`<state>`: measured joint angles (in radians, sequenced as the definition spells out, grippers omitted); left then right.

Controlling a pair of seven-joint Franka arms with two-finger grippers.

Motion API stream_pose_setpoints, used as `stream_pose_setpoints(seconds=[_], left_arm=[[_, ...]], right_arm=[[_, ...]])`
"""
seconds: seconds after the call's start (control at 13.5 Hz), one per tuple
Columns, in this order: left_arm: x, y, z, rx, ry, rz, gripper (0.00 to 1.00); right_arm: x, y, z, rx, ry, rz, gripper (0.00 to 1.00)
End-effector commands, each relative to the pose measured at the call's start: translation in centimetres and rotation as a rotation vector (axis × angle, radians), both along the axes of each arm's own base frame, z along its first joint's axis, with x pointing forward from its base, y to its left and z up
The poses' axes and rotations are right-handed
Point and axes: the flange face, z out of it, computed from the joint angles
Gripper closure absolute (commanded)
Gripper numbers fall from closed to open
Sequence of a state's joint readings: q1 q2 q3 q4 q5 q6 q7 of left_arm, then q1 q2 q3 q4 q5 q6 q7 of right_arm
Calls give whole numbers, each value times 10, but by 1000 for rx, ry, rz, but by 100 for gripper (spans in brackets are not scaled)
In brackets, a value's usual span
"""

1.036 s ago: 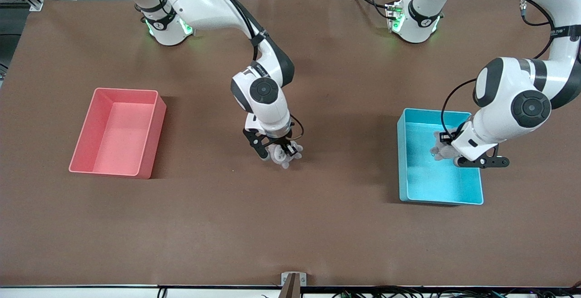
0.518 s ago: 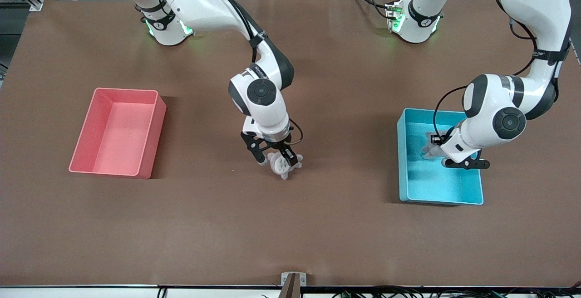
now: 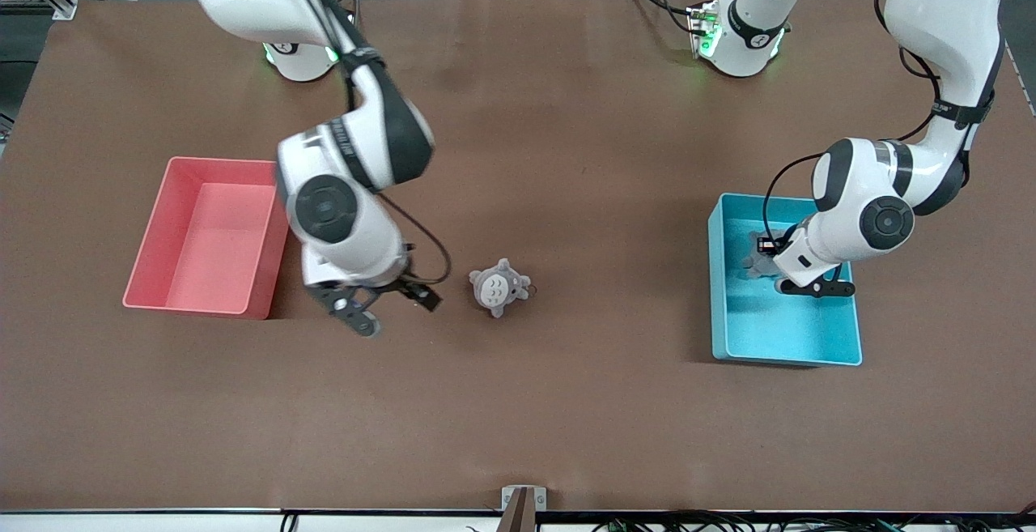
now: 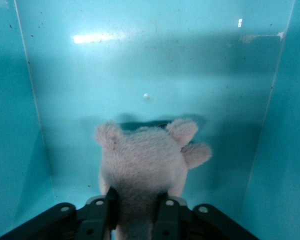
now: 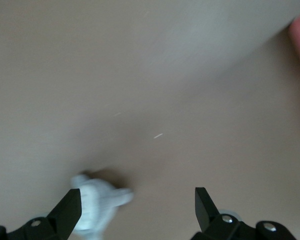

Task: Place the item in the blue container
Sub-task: 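Release the plush in the blue box while the right gripper sets the Totoro down, then retract the right arm to rest while the left gripper reaches the Totoro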

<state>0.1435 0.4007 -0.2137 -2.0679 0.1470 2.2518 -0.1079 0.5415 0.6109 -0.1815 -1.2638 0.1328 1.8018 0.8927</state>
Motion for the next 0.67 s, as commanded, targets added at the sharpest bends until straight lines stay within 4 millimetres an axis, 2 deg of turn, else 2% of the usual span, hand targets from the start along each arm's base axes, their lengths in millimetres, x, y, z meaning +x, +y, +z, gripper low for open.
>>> stream_pose_setpoints(seconds=[0.0,0.07,0.15,0.3,0.44,0.59], left_arm=[[3,2,17,11,-31,-35,0],[4,2,31,15,-42,-48,0],[7,0,47,22,-40,-48,0],[14,-9,79,34,-26,-59,0],[21,-33,115,32,-5,-89,0],[26,-71,143,17,-6,-113,0]], right_arm=[[7,-94,22,37,55,223,0],[8,-139,27,38,67,293,0],[10,-172,33,31,66,346,0],[11,-225,37,-7,96,436,0],[8,-271,49,1,109,474,0],[1,-314,64,20,120,492,0]])
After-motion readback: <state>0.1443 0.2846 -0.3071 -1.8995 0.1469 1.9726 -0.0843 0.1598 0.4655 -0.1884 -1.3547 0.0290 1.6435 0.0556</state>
